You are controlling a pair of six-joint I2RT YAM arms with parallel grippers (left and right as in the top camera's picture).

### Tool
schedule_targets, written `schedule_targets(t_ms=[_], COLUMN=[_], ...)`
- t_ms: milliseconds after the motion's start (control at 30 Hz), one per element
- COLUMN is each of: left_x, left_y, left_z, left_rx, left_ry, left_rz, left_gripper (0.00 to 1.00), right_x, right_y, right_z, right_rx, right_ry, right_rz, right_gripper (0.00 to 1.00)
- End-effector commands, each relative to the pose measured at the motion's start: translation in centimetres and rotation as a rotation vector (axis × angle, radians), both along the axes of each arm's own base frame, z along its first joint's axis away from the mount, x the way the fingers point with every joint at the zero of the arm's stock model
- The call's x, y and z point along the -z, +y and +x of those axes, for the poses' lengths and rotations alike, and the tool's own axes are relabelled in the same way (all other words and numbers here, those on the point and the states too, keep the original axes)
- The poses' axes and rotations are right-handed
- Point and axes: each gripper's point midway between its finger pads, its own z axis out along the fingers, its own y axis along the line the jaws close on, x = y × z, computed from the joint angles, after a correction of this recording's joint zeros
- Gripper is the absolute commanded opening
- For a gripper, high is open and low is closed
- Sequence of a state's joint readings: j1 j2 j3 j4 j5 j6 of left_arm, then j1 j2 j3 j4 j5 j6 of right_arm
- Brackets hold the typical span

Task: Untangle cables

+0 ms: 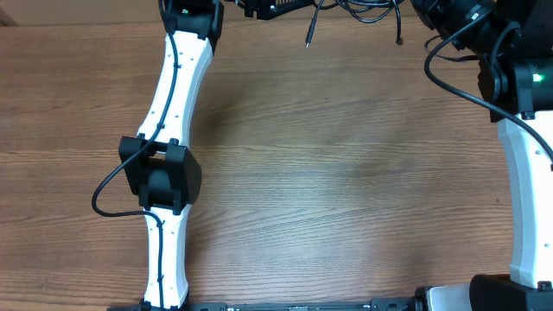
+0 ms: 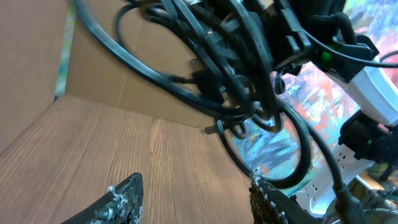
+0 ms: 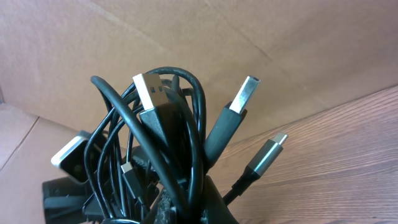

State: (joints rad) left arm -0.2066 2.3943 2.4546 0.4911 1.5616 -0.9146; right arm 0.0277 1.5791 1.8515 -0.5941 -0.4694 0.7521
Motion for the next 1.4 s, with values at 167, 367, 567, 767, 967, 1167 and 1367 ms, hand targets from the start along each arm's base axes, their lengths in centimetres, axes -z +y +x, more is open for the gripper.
schedule_targets(t_ms=[167,367,567,767,967,1167,1367], left_x=[-1.2,-1.8,-1.8,-1.8,-1.7,-1.3,-1.2], left_y=[-0.2,0.1,0.0,-0.6,-0.6,-0.7,-0.6], left_z=[-1.6,-2.4,-2.4,-2.8,-2.7,-2.2,-2.1], left_rx=[0.024,0.022,0.023,0.037,0.037,0.037,0.034], left_ry=[-0.047,-0.072,-0.076,-0.1,-0.121,-0.12,-0.133], left_rz=[0.002,-0.002,-0.003,-0.009,-0.014,-0.014,-0.017], left_gripper=[0.56,0.56,0.56,0.56,0.56,0.56,0.56], right_x=[-2.6,-3.1,-3.2,-3.1,-3.2,-3.2,-3.3], right_y=[-1.3,-1.6,-1.3,-1.0,-0.4,-0.3,0.0], right_z=[-0.4,-0.2,-0.3,-0.4,-0.7,-0.7,-0.9], right_rx=[0.08,0.095,0.08,0.063,0.024,0.018,0.0], right_ry=[-0.073,-0.095,-0.096,-0.093,-0.093,-0.093,-0.096], right_rz=[-0.017,-0.018,-0.014,-0.011,-0.002,-0.001,0.006], right_gripper=[0.04,0.04,0.04,0.04,0.04,0.04,0.04])
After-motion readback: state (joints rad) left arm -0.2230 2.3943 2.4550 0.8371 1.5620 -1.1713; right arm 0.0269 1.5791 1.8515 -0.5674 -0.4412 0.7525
